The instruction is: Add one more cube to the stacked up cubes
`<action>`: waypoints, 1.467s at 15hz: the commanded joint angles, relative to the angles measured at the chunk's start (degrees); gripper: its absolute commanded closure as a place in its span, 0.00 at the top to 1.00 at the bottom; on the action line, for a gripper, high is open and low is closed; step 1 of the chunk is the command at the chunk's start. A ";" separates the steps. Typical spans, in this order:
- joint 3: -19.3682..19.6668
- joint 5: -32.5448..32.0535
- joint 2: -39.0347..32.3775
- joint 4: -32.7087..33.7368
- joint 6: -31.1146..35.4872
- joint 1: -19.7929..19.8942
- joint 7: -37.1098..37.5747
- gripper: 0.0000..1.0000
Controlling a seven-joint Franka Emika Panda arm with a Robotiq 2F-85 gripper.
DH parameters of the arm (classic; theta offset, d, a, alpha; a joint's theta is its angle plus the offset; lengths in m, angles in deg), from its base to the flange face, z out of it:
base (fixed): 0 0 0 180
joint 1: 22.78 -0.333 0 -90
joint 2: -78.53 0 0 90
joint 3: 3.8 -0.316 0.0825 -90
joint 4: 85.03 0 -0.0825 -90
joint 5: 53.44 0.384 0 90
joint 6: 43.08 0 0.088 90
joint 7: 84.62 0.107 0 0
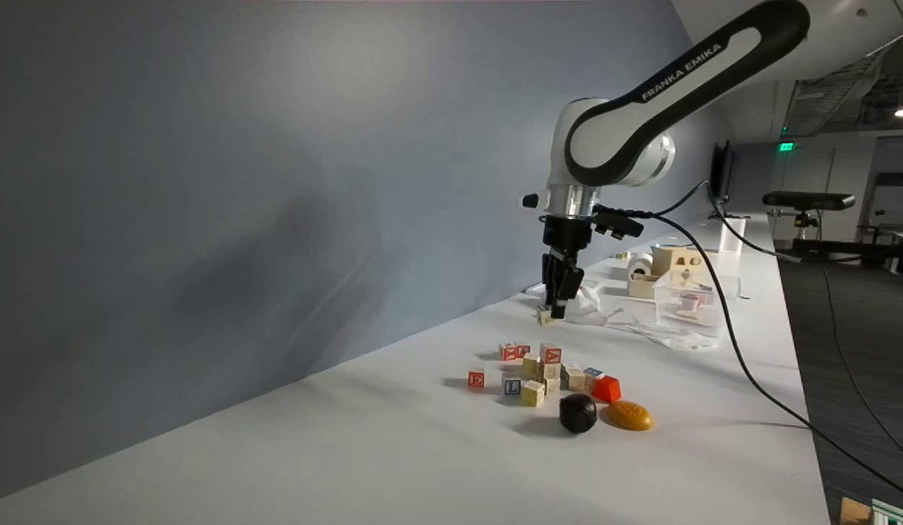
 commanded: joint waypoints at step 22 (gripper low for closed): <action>4.96 2.57 3.26 -7.59 9.81 -1.90 -9.78 0.13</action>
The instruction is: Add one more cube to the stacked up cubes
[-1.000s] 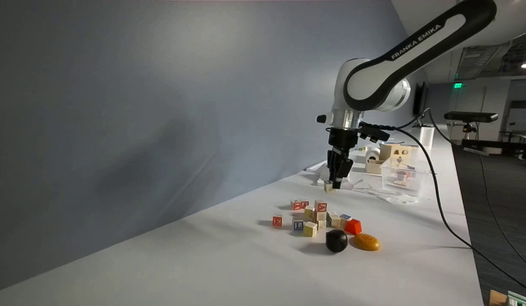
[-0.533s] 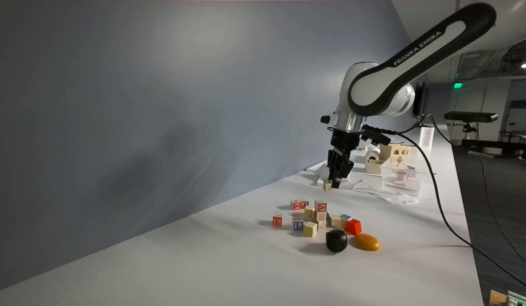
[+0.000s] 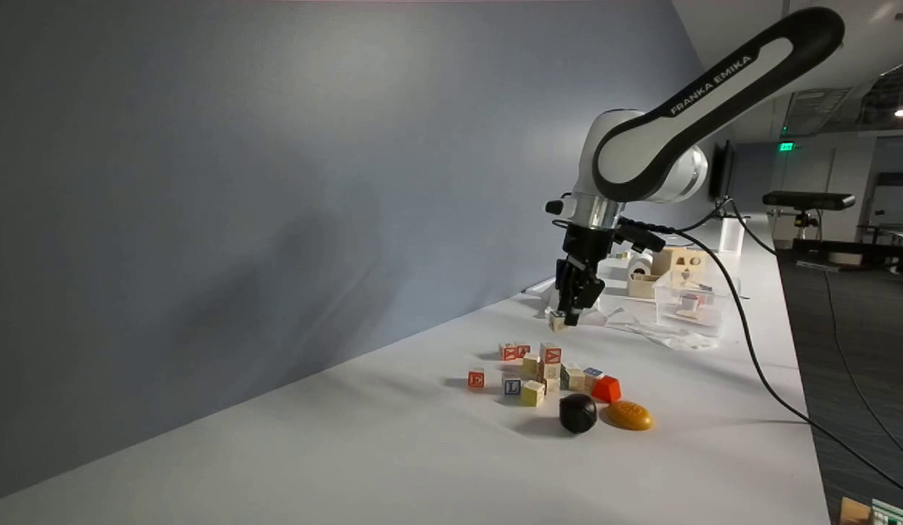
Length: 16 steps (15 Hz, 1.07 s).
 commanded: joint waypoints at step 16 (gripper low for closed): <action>-0.10 5.52 -5.52 4.33 -0.80 -0.62 -4.61 0.12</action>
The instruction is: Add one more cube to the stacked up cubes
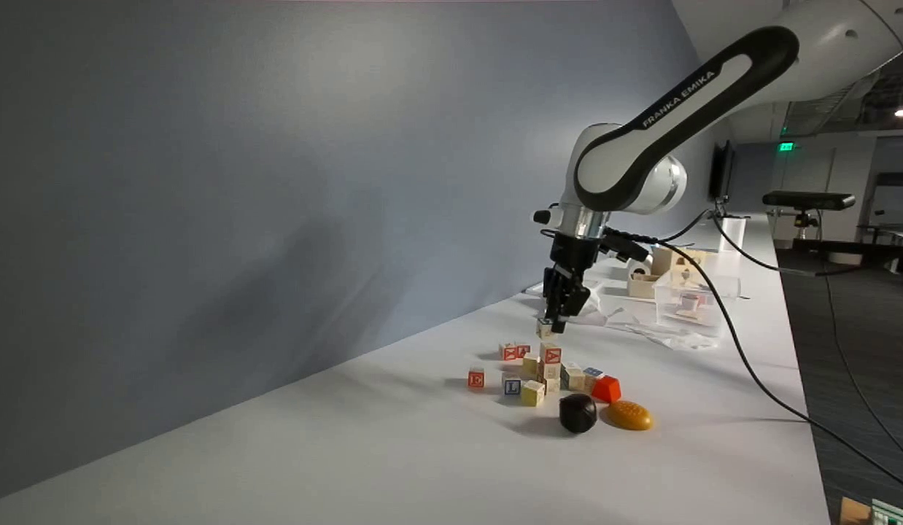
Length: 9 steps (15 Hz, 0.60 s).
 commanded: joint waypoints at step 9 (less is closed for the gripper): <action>-0.83 -0.28 0.07 2.07 -5.14 0.60 1.54 0.13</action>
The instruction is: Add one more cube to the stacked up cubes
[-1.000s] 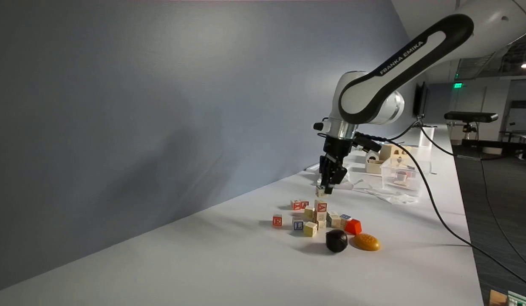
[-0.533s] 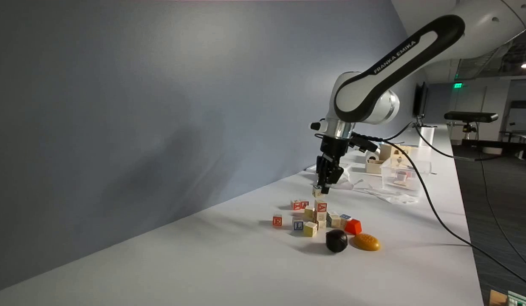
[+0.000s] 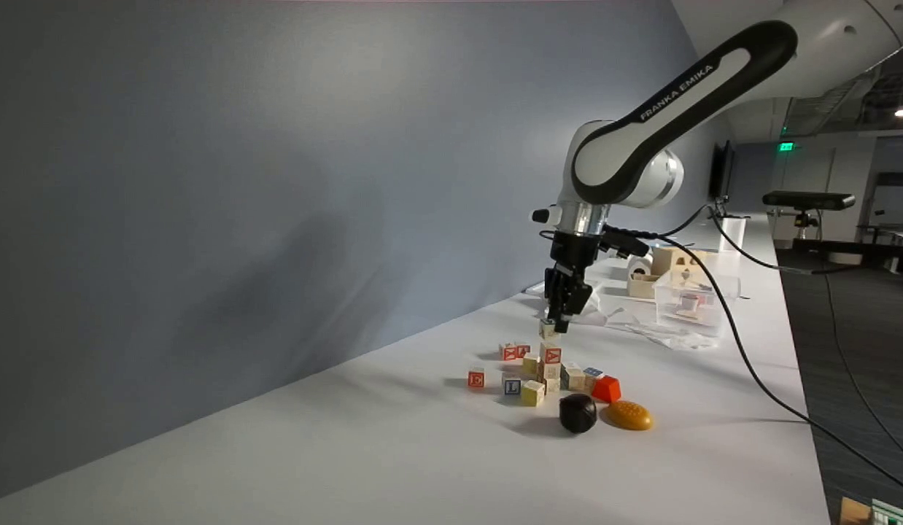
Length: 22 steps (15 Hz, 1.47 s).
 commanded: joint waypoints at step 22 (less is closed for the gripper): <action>-1.16 -3.17 -1.54 0.74 -1.13 1.08 4.71 0.13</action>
